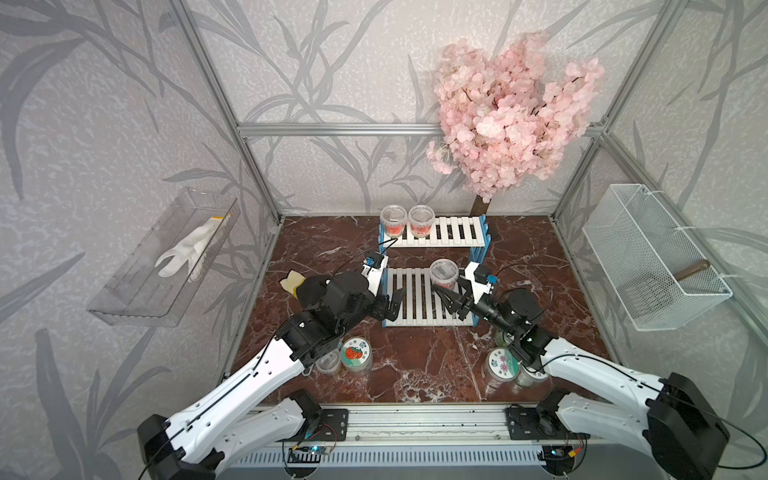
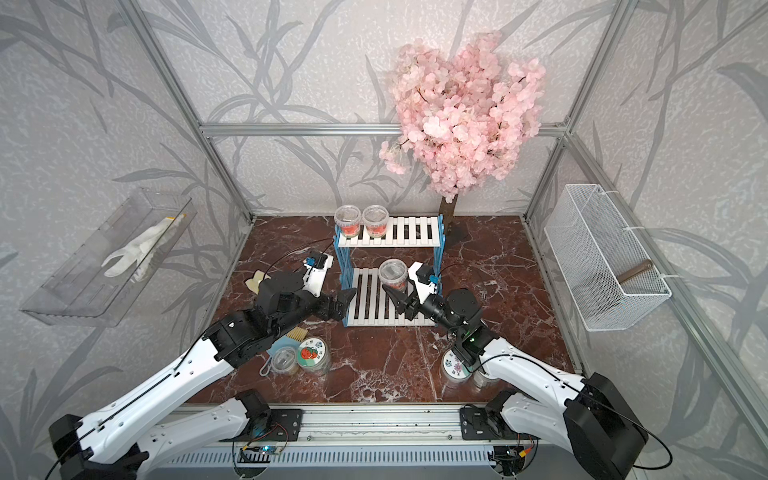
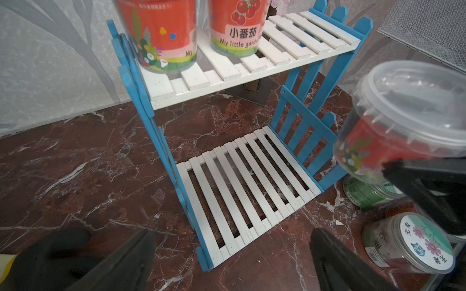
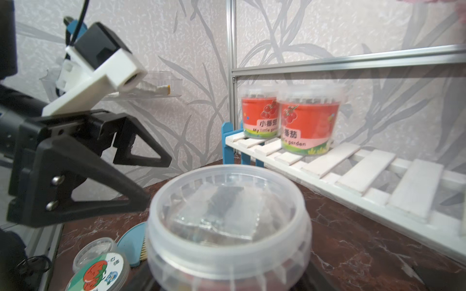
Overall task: Place the seed container on the shelf
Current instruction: Place the seed jar on the shelf.
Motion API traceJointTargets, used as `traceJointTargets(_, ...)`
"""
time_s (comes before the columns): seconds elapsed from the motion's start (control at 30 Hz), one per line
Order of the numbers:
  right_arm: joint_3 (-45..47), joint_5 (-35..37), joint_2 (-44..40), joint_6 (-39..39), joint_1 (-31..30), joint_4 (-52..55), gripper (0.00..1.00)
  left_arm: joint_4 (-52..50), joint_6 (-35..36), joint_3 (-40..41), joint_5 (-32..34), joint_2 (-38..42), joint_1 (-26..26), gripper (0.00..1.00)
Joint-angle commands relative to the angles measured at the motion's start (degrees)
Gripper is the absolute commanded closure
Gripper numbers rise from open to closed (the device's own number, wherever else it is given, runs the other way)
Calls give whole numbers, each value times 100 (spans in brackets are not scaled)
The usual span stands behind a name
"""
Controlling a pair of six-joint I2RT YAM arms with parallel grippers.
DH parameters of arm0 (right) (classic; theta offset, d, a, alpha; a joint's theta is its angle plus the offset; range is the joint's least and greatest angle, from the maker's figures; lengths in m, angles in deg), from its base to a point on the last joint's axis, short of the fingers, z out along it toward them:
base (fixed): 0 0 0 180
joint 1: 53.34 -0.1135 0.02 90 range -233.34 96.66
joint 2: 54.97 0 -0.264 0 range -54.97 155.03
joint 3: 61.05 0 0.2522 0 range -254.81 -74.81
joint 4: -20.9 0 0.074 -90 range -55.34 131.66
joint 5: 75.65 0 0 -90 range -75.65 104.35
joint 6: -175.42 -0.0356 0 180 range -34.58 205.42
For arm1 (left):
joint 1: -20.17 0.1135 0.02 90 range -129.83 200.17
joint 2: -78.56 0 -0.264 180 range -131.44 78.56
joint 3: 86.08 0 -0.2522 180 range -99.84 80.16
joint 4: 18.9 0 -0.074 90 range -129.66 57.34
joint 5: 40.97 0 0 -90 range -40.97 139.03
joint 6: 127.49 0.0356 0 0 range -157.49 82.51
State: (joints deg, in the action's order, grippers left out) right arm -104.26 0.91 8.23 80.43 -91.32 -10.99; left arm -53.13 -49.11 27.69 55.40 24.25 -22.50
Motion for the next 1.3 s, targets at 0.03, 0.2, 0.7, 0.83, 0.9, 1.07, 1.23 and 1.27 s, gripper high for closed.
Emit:
traceJointTargets(0.03, -458, 298, 151, -68, 136, -140, 38, 240, -160, 37, -123, -103, 23, 0)
traceJointTargets(0.2, -853, 592, 360, 158, 264, 80, 38, 305, -224, 49, -348, -220, 23, 0)
traceJointTargets(0.7, -1569, 956, 1026, 294, 611, 265, 38, 411, -285, 85, -598, -284, 28, 0)
traceJointTargets(0.83, -1659, 1106, 1223, 272, 651, 156, 38, 451, -309, 121, -631, -285, 26, 0)
traceJointTargets(0.9, -1678, 1175, 1306, 239, 677, 46, 38, 431, -304, 134, -614, -274, 27, 0)
traceJointTargets(1.07, -1790, 1132, 1459, 124, 721, -49, 38, 421, -320, 180, -597, -197, 23, 0)
traceJointTargets(1.23, -1845, 1227, 1567, 95, 723, -19, 37, 478, -345, 220, -601, -163, 24, 0)
traceJointTargets(1.27, -1853, 1259, 1579, 86, 730, -14, 37, 480, -345, 221, -614, -172, 27, 0)
